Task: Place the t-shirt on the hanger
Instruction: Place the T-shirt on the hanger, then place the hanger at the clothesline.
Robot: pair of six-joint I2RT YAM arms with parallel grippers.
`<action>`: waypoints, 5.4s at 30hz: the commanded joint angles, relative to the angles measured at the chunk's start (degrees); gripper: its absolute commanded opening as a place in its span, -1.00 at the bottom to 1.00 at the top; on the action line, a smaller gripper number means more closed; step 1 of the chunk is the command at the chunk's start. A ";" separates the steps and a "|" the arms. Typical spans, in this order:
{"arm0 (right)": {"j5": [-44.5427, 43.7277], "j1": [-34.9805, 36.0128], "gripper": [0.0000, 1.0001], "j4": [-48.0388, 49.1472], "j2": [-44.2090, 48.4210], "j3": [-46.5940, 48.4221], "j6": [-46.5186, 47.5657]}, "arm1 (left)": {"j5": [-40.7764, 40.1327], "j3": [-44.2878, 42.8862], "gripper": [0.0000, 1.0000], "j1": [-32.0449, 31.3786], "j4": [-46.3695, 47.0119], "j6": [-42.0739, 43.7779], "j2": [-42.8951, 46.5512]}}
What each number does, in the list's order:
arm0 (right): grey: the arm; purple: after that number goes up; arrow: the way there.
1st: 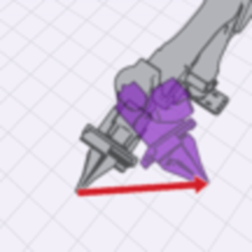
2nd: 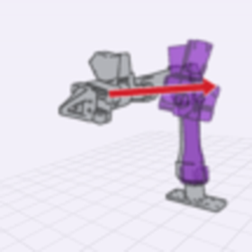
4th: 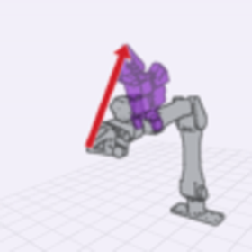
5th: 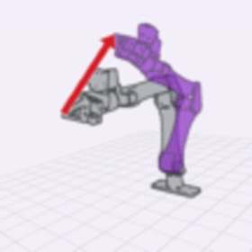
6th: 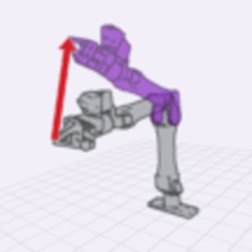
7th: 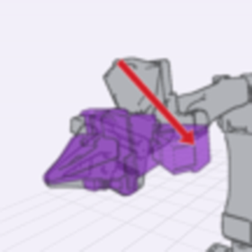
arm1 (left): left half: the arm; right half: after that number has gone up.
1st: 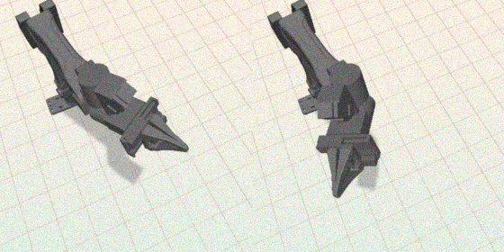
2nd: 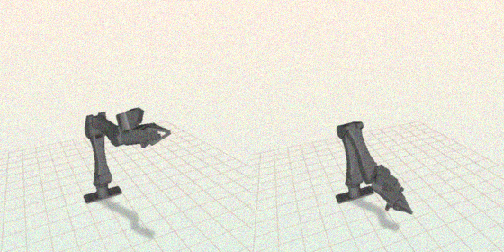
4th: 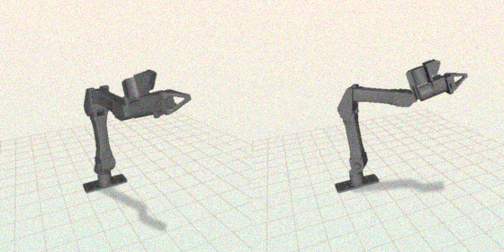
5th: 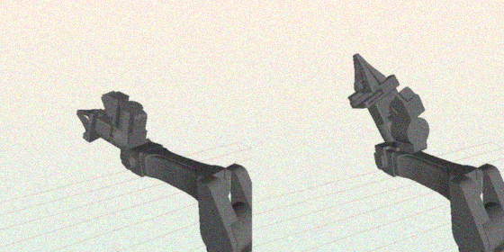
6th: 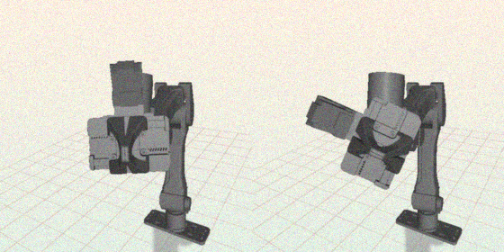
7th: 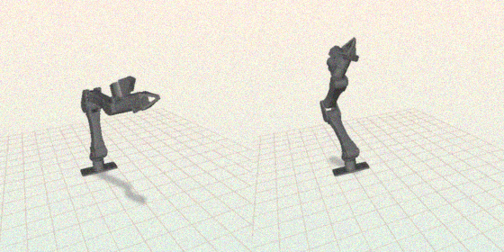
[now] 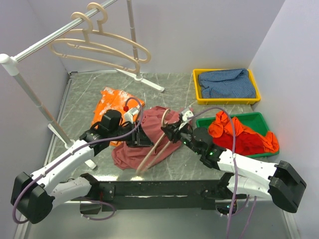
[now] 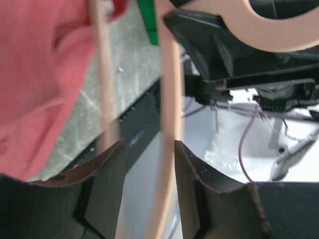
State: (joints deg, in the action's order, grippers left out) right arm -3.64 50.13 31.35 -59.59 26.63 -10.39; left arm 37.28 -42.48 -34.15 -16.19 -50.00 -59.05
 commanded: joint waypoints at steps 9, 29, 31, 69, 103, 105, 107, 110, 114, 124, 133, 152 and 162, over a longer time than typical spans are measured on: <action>-3.39 0.58 -1.00 4.42 4.22 -3.34 0.11 | -20.82 -6.03 -0.05 3.04 -12.29 8.25 -3.77; -6.47 1.81 -1.00 5.38 3.78 -2.46 -0.07 | -38.84 -13.85 0.00 -14.79 -10.45 5.88 -24.17; -6.73 1.82 -1.00 5.30 3.70 -2.29 -0.07 | -40.87 -14.30 -0.01 -15.85 -11.23 5.44 -25.76; -39.16 3.04 -1.00 15.48 -8.79 10.98 8.63 | -37.10 -3.05 -0.98 -9.62 -20.80 4.73 7.10; -34.06 10.16 -1.00 11.46 -7.30 26.95 22.43 | -20.76 -56.57 -0.91 -4.79 -35.49 13.70 -10.20; -33.89 11.82 -1.00 8.82 -6.16 29.52 23.91 | -16.28 -59.10 -0.89 -2.33 -35.06 13.88 -12.48; -33.10 12.97 -1.00 6.46 -4.75 32.68 25.07 | -15.66 -63.23 -0.87 -0.05 -35.05 13.53 -14.07; -31.70 13.15 -1.00 3.54 -4.22 33.67 21.91 | -11.90 -71.15 -0.81 1.37 -33.83 12.21 -17.41; -32.31 13.85 -1.00 0.21 -5.45 33.22 18.66 | -9.08 -70.22 -0.60 1.72 -32.08 12.03 -19.62; -24.32 13.94 -1.00 -16.13 -0.17 47.97 17.86 | -3.96 -70.82 0.93 7.52 -17.52 14.40 -11.28; -16.23 14.03 -1.00 -30.80 -3.51 74.15 16.72 | -20.04 -64.95 0.93 9.98 -9.49 10.10 -2.05; -8.93 7.79 -1.00 -14.22 2.03 33.85 3.71 | -1.25 -31.04 -0.03 10.07 -21.61 14.93 9.99; -8.49 7.79 -1.00 -8.77 -0.87 28.74 5.03 | 11.04 -18.61 0.16 10.07 -20.75 15.81 14.31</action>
State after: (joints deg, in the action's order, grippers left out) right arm -12.45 58.17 13.28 -61.69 55.05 -5.17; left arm 40.07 -63.66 -24.23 -39.79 -35.70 -46.92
